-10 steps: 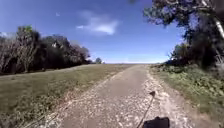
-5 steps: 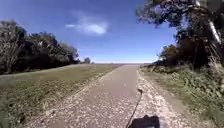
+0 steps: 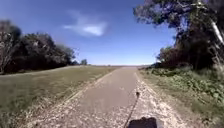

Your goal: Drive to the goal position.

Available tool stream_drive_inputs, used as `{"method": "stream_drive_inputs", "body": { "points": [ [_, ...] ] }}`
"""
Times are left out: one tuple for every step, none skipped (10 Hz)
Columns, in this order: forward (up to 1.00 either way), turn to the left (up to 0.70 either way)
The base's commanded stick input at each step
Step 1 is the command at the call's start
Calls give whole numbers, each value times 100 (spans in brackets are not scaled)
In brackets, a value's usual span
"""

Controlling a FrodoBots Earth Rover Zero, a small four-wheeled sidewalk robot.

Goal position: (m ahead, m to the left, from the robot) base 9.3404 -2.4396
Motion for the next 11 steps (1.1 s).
{"method": "stream_drive_inputs", "body": {
  "points": [
    [50,0],
    [50,0],
    [50,0],
    [50,0],
    [50,0],
    [50,0],
    [50,0],
    [50,0],
    [50,0],
    [50,0],
    [50,0]
  ]
}}
